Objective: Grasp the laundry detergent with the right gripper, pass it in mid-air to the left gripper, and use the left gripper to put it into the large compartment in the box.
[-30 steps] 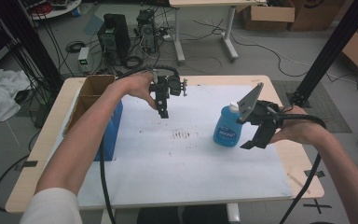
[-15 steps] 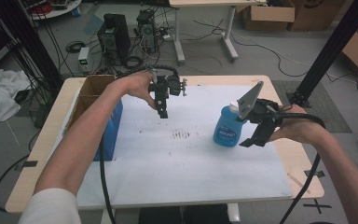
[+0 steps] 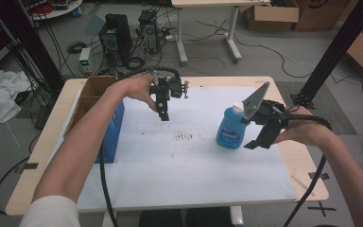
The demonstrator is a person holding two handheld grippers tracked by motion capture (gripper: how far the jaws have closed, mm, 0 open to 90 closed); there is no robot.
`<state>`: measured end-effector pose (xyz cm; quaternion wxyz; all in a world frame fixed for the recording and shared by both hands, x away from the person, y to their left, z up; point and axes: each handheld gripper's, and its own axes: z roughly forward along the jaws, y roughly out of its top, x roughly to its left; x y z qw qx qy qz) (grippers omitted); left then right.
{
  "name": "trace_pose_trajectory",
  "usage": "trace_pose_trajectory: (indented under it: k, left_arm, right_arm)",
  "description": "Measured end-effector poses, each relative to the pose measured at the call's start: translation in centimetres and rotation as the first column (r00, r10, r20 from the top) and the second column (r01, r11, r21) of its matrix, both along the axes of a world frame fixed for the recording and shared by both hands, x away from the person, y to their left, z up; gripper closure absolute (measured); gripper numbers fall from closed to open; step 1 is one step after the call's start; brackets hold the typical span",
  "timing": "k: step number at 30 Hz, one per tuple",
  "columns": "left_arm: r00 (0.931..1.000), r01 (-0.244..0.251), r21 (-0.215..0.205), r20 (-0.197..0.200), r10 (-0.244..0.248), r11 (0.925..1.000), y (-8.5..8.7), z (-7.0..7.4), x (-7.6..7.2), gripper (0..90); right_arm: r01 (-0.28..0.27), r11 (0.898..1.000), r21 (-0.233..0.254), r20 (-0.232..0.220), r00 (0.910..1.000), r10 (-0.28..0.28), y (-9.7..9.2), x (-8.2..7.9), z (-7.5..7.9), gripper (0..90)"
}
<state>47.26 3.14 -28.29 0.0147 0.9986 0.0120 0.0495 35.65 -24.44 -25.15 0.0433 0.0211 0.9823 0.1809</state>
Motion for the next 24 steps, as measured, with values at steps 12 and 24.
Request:
trace_pose_trajectory:
  k: [12,24]
  left_arm:
    - [0.9998,-0.019,-0.006,-0.005,0.019,0.9998,0.5,-0.4,-0.3,15.3]
    - [0.9999,-0.011,-0.010,-0.012,0.011,0.9999,0.1,-0.5,-0.1,15.4]
  right_arm:
    - [0.028,1.000,-0.009,-0.010,0.9996,-0.028,-0.6,0.0,0.3,17.5]
    - [0.108,0.994,-0.011,-0.018,0.9940,-0.108,-2.5,0.5,0.3,18.4]
